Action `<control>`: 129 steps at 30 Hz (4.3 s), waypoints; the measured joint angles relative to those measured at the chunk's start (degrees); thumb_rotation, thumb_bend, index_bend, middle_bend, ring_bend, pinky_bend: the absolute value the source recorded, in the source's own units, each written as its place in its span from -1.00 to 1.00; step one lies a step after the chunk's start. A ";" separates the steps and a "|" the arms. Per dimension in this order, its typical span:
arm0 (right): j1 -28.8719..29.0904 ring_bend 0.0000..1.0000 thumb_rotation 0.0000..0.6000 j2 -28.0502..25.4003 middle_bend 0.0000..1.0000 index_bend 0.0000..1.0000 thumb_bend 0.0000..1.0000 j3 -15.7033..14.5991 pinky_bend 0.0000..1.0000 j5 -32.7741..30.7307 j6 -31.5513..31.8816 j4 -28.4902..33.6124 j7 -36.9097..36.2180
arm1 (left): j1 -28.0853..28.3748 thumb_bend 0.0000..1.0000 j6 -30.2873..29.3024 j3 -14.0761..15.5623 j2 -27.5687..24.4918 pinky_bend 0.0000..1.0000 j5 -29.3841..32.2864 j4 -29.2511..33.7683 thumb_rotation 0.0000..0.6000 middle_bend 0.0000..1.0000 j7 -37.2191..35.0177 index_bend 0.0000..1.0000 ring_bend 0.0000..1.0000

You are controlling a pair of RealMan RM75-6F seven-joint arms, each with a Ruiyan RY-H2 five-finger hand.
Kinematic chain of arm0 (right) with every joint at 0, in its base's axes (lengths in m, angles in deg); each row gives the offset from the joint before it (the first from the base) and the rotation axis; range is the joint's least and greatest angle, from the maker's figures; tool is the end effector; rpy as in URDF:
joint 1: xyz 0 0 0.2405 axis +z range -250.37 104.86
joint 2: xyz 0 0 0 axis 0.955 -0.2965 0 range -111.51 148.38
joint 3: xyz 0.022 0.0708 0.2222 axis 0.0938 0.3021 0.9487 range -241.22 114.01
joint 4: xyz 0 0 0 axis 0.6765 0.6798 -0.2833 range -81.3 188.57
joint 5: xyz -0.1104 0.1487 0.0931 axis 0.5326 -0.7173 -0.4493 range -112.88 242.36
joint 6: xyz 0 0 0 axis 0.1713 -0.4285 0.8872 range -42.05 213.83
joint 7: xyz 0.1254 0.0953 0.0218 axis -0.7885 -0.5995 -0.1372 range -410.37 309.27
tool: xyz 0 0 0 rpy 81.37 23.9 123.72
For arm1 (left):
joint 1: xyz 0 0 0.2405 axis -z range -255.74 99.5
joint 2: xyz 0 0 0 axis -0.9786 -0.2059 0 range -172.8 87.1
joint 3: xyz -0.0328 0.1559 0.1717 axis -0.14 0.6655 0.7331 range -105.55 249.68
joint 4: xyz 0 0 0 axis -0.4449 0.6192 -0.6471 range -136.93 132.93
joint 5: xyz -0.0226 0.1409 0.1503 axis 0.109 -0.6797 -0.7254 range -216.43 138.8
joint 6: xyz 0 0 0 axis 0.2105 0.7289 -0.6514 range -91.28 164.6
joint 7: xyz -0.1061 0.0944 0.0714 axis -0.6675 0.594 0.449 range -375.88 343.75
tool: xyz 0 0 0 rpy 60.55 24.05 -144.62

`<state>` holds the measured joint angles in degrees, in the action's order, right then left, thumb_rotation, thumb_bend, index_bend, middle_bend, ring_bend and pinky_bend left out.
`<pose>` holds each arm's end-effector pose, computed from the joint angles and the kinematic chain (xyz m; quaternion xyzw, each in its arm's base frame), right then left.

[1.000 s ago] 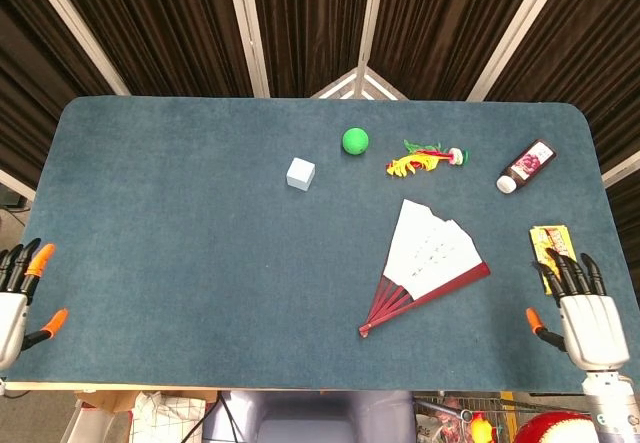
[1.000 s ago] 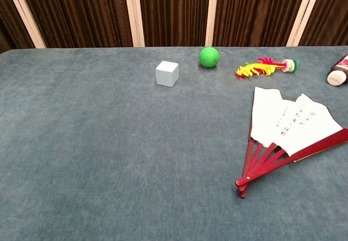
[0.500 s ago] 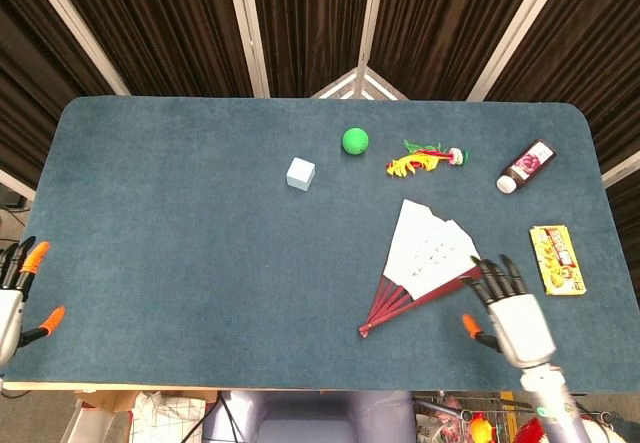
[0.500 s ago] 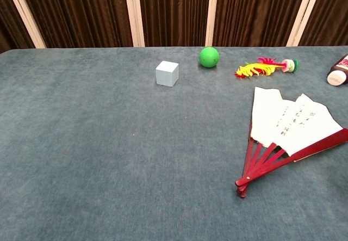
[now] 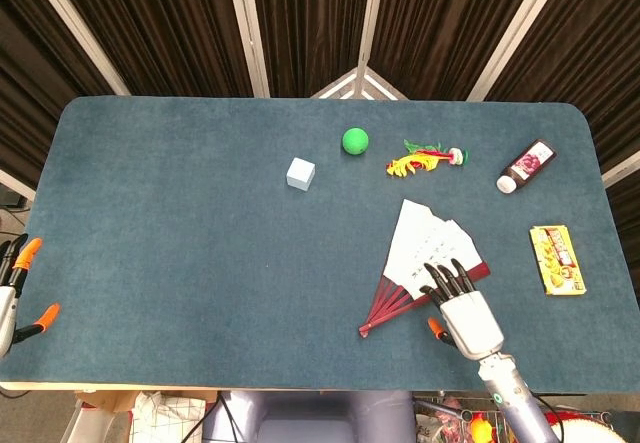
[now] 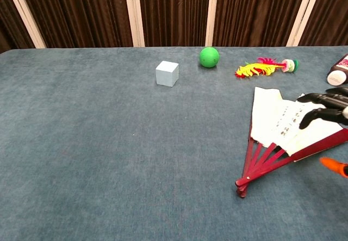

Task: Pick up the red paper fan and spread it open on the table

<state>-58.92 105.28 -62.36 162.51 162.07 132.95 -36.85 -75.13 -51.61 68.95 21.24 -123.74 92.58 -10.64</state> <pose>-0.2264 -0.2188 0.0137 0.7310 -0.2947 0.3958 0.4713 -0.2877 0.1848 0.1584 -0.5818 -0.3676 -0.3767 0.6201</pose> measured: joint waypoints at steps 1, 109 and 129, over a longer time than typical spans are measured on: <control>0.32 -0.74 1.00 0.28 -0.77 -0.31 -0.30 0.25 -0.98 -0.34 -0.29 -0.22 0.09 | 0.03 -0.33 0.07 -0.05 0.03 -1.00 0.10 0.00 1.00 -1.00 0.07 -0.91 -1.00; 9.28 -0.59 1.00 9.52 -0.65 0.67 -0.30 0.03 -0.87 -7.34 -6.05 -18.66 -8.69 | 0.11 -0.33 0.55 -0.03 1.18 -1.00 0.82 1.12 1.00 -1.00 3.17 -0.87 -1.00; 10.43 -0.58 1.00 0.50 -0.65 0.70 -0.30 -0.30 -0.87 -2.88 -0.76 -9.84 -13.94 | 0.34 -0.33 1.12 0.40 1.25 -1.00 0.25 1.32 1.00 -1.00 3.46 -0.86 -1.00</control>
<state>-48.48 105.78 -62.66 159.63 161.30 123.11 -50.79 -74.80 -50.49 69.35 22.49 -123.49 93.90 -7.17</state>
